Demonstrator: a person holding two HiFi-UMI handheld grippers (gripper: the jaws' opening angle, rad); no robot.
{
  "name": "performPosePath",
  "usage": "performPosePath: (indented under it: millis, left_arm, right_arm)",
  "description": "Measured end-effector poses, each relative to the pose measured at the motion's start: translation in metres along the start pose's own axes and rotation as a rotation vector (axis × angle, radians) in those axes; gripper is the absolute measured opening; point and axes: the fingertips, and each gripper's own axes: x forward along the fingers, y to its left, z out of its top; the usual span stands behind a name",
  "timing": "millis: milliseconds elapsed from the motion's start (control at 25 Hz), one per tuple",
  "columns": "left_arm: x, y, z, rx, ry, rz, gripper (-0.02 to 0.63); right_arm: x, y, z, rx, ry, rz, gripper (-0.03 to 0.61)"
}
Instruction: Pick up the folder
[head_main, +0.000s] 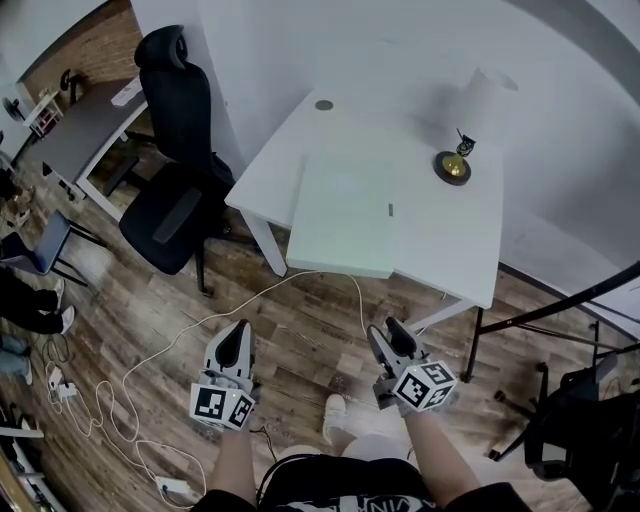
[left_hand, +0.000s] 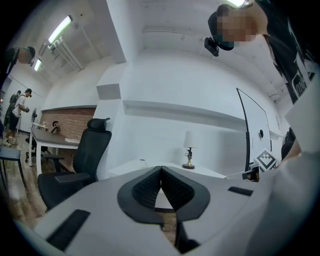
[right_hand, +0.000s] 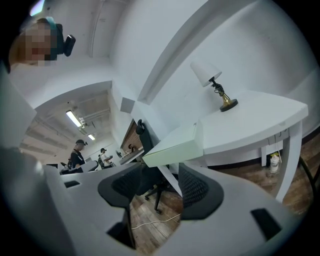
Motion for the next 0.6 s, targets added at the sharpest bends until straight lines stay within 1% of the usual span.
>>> performPosePath:
  millis: [320,600]
  left_arm:
    - [0.020,0.001,-0.009,-0.004,0.008,-0.003,0.014]
    - [0.043,0.016,-0.013,-0.002,0.031,-0.039,0.014]
  right_arm:
    - [0.023,-0.011,-0.007,0.112,0.009,0.002,0.241]
    - [0.051,-0.011,-0.009,0.173,-0.008,-0.019,0.250]
